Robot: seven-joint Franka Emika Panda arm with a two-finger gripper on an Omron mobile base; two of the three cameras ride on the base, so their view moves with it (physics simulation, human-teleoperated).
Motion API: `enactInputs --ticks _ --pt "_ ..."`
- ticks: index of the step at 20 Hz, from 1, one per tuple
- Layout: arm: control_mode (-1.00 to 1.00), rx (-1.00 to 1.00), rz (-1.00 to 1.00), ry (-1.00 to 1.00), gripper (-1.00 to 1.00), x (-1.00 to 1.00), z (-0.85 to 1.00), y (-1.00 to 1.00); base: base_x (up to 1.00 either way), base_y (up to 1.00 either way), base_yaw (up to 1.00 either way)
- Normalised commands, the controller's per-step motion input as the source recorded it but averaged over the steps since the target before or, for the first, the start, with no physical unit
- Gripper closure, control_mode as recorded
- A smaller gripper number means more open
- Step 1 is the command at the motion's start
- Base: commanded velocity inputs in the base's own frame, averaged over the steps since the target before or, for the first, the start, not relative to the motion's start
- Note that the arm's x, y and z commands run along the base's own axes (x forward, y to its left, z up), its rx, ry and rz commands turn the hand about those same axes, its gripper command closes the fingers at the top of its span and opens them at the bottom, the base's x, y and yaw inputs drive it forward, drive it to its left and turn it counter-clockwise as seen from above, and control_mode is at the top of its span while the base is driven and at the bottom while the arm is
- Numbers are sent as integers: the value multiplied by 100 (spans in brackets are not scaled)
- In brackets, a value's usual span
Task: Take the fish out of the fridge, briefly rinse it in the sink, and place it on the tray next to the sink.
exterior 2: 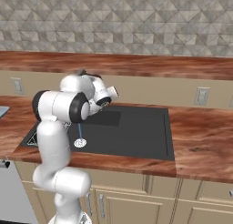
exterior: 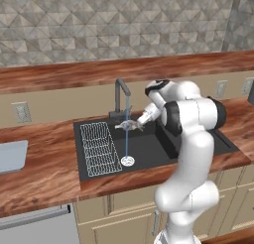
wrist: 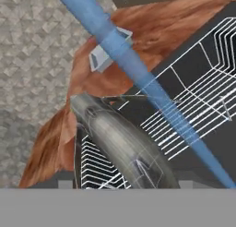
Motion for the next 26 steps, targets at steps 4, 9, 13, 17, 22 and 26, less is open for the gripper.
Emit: enactInputs --ticks 4,9,13,17,22,26 --pt "-100 -3 0 -28 100 -100 26 38 0 0 0" --pt "-100 -13 0 -38 100 -100 75 56 0 0 0" --pt "-100 -21 0 -30 100 -98 100 93 0 0 0" --pt "-100 -34 5 -17 100 -52 63 100 0 0 0" --pt "-100 -37 5 -2 100 0 31 100 0 0 0" --pt "-100 -33 7 0 100 10 20 100 0 0 0"
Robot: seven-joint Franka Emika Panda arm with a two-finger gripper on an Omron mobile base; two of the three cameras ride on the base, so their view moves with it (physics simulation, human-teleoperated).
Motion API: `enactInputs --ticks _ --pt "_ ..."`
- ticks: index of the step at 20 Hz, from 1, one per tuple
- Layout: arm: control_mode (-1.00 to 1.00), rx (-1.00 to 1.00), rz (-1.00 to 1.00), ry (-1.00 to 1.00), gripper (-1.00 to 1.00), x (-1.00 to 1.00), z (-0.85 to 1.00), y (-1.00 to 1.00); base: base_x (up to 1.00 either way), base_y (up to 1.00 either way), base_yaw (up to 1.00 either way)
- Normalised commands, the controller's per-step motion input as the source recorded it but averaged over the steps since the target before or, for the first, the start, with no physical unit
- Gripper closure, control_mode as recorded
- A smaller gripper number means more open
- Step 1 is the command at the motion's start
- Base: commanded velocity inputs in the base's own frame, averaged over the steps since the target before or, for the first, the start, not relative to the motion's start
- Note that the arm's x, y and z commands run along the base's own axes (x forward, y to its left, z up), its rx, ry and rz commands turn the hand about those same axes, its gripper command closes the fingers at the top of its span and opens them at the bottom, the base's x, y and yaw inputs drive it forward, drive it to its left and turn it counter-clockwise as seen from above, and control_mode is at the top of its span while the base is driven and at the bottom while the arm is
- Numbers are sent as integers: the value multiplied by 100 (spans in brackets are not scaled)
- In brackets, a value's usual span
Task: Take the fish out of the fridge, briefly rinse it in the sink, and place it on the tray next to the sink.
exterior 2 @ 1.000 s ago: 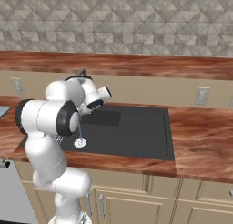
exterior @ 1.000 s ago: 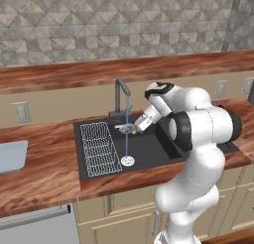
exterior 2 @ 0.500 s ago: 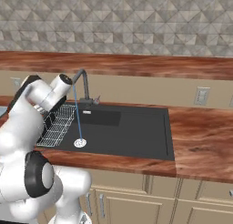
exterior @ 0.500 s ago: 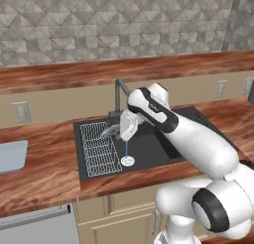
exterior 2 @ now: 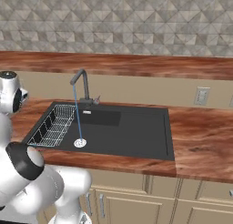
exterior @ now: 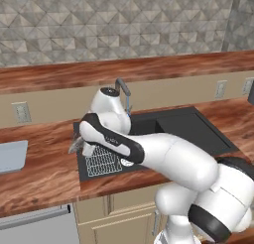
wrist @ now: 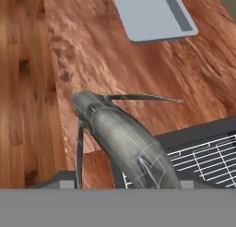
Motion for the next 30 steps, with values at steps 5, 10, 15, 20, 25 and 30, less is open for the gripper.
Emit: enactInputs --ticks 5,10,15,20,25,30 --pt "-100 -23 7 -1 100 19 9 95 0 0 0" --pt "-100 0 9 -11 100 5 -9 67 0 0 0" --pt "-100 0 3 -10 100 48 -22 96 0 0 0" --pt "-100 1 0 -8 100 71 -15 85 0 0 0" --pt "-100 0 0 0 100 93 -1 100 0 0 0" --pt "-100 1 -1 -1 100 91 16 100 0 0 0"
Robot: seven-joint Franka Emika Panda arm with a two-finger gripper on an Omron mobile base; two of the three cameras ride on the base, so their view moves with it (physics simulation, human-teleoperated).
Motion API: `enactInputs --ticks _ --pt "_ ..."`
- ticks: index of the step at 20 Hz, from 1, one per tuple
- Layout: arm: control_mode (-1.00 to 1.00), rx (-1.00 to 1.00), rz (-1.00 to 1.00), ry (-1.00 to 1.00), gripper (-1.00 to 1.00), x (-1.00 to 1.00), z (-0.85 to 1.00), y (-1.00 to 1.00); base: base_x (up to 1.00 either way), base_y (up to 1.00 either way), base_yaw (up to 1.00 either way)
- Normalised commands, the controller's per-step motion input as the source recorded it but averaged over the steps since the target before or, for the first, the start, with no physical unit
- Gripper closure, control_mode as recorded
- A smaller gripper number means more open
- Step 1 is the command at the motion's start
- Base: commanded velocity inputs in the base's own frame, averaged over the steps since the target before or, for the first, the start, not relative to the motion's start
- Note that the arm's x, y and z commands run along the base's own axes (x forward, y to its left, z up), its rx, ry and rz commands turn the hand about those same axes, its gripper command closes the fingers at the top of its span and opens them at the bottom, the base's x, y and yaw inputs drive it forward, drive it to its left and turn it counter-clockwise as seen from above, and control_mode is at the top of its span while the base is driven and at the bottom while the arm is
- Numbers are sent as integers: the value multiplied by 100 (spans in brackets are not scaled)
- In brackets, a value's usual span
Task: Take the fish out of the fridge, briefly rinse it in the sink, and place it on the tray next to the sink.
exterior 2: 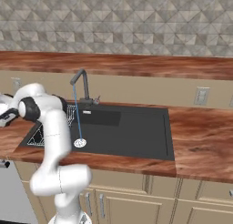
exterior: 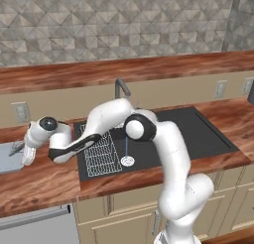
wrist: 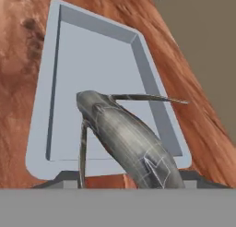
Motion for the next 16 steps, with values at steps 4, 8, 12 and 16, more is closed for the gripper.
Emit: enactInputs --ticks 4,8,12,16 --pt "-100 0 -3 -2 -100 81 83 94 0 0 0" --pt "-100 6 -9 16 -100 20 100 -5 0 0 0" --pt "-100 9 -10 25 -100 -20 91 -73 0 0 0" --pt "-100 0 -6 23 -100 -37 52 -100 0 0 0"
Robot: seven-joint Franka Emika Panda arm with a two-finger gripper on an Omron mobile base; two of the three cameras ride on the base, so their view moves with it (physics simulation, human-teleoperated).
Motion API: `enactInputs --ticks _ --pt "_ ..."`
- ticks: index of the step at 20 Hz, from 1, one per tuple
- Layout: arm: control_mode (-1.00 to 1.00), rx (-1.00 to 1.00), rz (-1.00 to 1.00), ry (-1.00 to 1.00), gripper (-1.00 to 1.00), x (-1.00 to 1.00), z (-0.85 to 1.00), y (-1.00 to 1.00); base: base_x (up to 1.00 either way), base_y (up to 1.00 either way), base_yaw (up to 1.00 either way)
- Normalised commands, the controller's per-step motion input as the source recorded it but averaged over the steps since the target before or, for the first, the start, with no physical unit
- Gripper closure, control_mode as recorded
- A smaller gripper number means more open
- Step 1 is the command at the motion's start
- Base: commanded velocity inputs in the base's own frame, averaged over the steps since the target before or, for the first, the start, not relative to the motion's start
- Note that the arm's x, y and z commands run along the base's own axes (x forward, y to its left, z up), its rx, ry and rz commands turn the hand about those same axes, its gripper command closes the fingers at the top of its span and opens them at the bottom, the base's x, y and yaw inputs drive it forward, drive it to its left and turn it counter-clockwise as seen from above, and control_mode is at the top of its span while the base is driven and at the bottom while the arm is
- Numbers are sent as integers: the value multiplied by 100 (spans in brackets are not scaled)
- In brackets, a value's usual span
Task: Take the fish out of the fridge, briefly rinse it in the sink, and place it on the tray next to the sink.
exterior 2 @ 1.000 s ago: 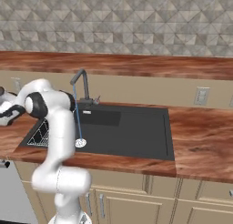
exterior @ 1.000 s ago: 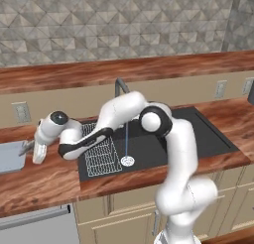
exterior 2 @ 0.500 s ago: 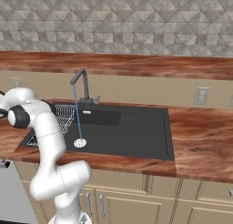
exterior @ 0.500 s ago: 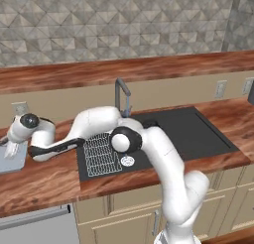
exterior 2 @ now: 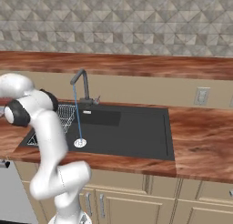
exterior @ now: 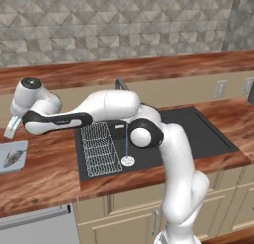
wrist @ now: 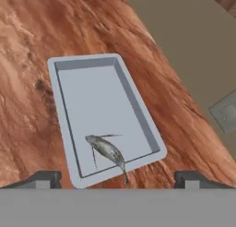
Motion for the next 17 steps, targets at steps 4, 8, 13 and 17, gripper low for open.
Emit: enactInputs --ticks 4,8,13,17 --pt "-100 0 -6 19 -100 -37 42 -100 0 0 0" --pt "-100 1 -14 19 -100 -85 51 -100 0 0 0" --pt "-100 -1 -6 9 -100 -100 21 -100 0 0 0" --pt "-100 -2 5 -1 -100 -100 -22 -100 0 0 0"
